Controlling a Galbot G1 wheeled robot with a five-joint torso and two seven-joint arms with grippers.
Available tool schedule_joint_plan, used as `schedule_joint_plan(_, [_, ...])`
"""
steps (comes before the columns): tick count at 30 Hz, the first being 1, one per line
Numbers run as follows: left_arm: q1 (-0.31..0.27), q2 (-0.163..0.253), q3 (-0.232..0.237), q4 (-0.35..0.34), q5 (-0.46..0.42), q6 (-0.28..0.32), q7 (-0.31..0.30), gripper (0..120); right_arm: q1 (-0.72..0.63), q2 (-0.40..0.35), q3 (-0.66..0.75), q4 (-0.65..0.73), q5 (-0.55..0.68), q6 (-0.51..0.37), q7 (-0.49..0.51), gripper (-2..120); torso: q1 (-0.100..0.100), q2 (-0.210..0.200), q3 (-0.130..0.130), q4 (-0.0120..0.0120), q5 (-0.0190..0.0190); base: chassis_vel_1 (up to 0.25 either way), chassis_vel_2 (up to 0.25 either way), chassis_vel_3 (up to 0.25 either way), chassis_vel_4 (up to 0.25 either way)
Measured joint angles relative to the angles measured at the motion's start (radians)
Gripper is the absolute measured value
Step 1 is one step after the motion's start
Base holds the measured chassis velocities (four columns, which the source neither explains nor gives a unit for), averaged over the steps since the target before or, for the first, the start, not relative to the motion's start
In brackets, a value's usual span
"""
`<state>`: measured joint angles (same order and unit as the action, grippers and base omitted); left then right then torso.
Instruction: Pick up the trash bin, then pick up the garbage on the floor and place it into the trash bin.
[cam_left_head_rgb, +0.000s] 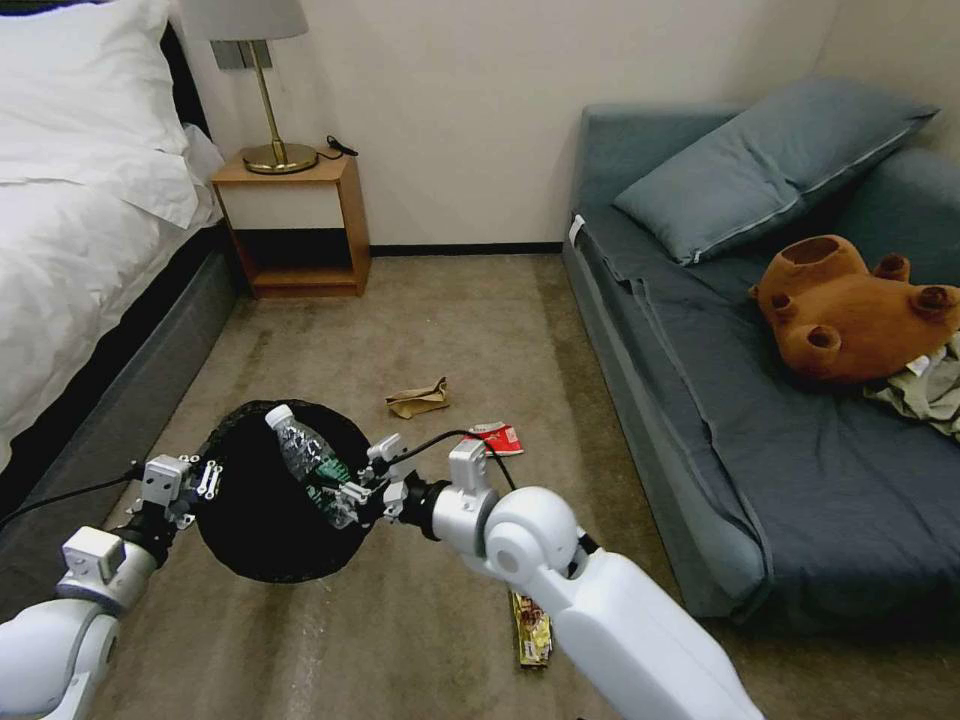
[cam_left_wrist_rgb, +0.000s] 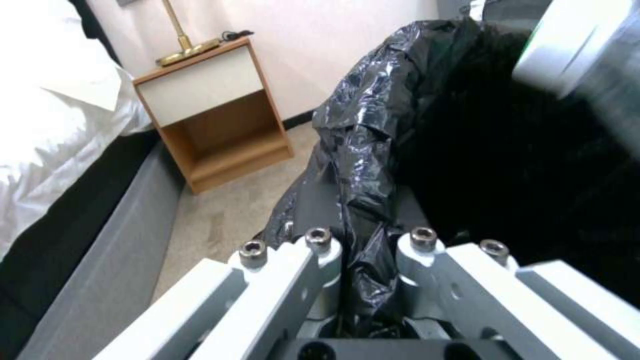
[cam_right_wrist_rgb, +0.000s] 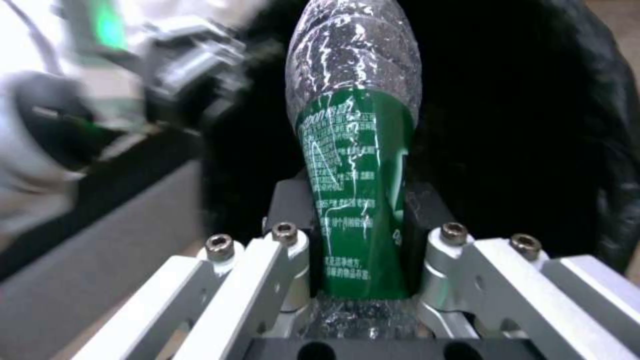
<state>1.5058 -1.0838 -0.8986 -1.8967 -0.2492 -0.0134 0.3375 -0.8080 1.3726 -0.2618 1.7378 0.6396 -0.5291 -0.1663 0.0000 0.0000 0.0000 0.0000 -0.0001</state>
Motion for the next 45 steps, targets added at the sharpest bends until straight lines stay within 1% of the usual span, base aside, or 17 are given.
schedule_joint_plan(7, [0.024, -0.010, -0.002, -0.034, 0.001, -0.002, 0.000, 4, 0.022, 0.032, -0.004, -0.099, -0.039, 0.015, 0.018, 20, 0.000, 0.000, 0.000, 0.0001, 0.0000, 0.000, 0.000, 0.000, 0.000])
schedule_joint_plan(9, [0.028, -0.016, -0.001, -0.045, 0.005, -0.002, 0.000, 4, 0.027, 0.043, -0.011, -0.138, -0.058, 0.026, 0.020, 33, 0.000, 0.000, 0.000, 0.0000, 0.0000, 0.000, 0.000, 0.000, 0.000])
schedule_joint_plan(11, [0.029, -0.017, -0.001, -0.045, 0.006, -0.002, 0.000, 4, 0.027, 0.044, -0.012, -0.144, -0.061, 0.029, 0.021, 35, 0.000, 0.000, 0.000, 0.0000, 0.0000, 0.000, 0.000, 0.000, 0.000])
schedule_joint_plan(13, [0.031, -0.021, -0.001, -0.043, 0.013, -0.006, 0.001, 4, 0.028, 0.047, -0.016, -0.157, -0.068, 0.033, 0.024, 46, 0.000, 0.000, 0.000, 0.0000, 0.0001, 0.000, 0.000, 0.000, 0.000])
schedule_joint_plan(15, [0.031, -0.022, -0.001, -0.040, 0.014, -0.008, 0.001, 4, 0.028, 0.046, -0.016, -0.157, -0.068, 0.034, 0.026, 50, 0.000, 0.000, 0.000, 0.0001, 0.0001, 0.000, 0.000, 0.000, 0.000])
schedule_joint_plan(18, [0.032, -0.026, -0.001, -0.033, 0.020, -0.014, 0.004, 4, 0.025, 0.037, -0.017, -0.136, -0.067, 0.026, 0.036, 59, 0.000, 0.000, 0.000, 0.0000, 0.0000, 0.000, 0.000, 0.000, 0.000])
schedule_joint_plan(20, [0.031, -0.033, 0.003, -0.026, 0.029, -0.018, 0.004, 4, 0.014, 0.024, -0.017, -0.090, -0.053, 0.004, 0.039, 71, 0.000, 0.000, 0.000, 0.0000, 0.0001, 0.000, 0.000, 0.000, 0.000])
schedule_joint_plan(21, [0.031, -0.033, 0.003, -0.026, 0.029, -0.018, 0.004, 4, 0.014, 0.024, -0.017, -0.090, -0.053, 0.004, 0.039, 71, 0.000, 0.000, 0.000, 0.0000, 0.0001, 0.000, 0.000, 0.000, 0.000])
schedule_joint_plan(23, [0.028, -0.038, 0.009, -0.020, 0.039, -0.019, 0.005, 4, 0.004, 0.017, -0.020, -0.053, -0.048, -0.008, 0.039, 82, 0.000, 0.000, 0.000, 0.0000, 0.0001, 0.000, 0.000, 0.000, 0.000])
schedule_joint_plan(24, [0.028, -0.038, 0.009, -0.020, 0.039, -0.019, 0.005, 4, 0.004, 0.017, -0.020, -0.053, -0.048, -0.008, 0.039, 82, 0.000, 0.000, 0.000, 0.0000, 0.0001, 0.000, 0.000, 0.000, 0.000])
schedule_joint_plan(26, [0.023, -0.041, 0.014, -0.017, 0.049, -0.019, 0.005, 4, -0.006, 0.005, -0.022, -0.011, -0.046, -0.012, 0.041, 93, 0.000, 0.000, 0.000, 0.0000, 0.0001, 0.000, 0.000, 0.000, 0.000])
schedule_joint_plan(28, [0.022, -0.041, 0.014, -0.015, 0.051, -0.019, 0.005, 4, -0.010, -0.002, -0.021, 0.004, -0.045, -0.013, 0.041, 97, 0.000, 0.000, 0.000, 0.0000, 0.0002, 0.000, 0.000, 0.000, 0.000])
schedule_joint_plan(32, [0.013, -0.039, 0.011, 0.008, 0.061, -0.026, 0.005, 4, -0.015, -0.021, -0.015, 0.034, -0.043, -0.019, 0.042, 99, 0.000, 0.000, 0.000, 0.0000, 0.0002, 0.000, 0.000, 0.000, 0.000])
schedule_joint_plan(34, [-0.004, -0.033, -0.007, 0.076, 0.068, -0.051, 0.005, 4, -0.008, -0.058, 0.006, 0.052, -0.047, -0.036, 0.060, 100, 0.000, 0.000, 0.000, -0.0001, 0.0002, 0.000, 0.000, 0.000, 0.000])
schedule_joint_plan(37, [-0.007, -0.031, -0.013, 0.099, 0.069, -0.059, 0.006, 4, -0.003, -0.073, 0.015, 0.051, -0.049, -0.049, 0.078, 100, 0.000, 0.000, 0.000, 0.0002, 0.0002, 0.000, 0.000, 0.000, 0.000])
schedule_joint_plan(43, [-0.018, -0.029, -0.029, 0.148, 0.068, -0.075, 0.008, 4, 0.002, -0.146, 0.031, -0.004, -0.103, -0.086, 0.127, 100, 0.000, 0.000, 0.000, 0.0000, 0.0001, 0.000, 0.000, 0.000, 0.000])
schedule_joint_plan(45, [-0.018, -0.029, -0.033, 0.152, 0.066, -0.078, 0.008, 4, -0.011, -0.162, 0.031, -0.066, -0.142, -0.099, 0.188, 100, 0.000, 0.000, 0.000, 0.0000, 0.0002, 0.000, 0.000, 0.000, 0.000])
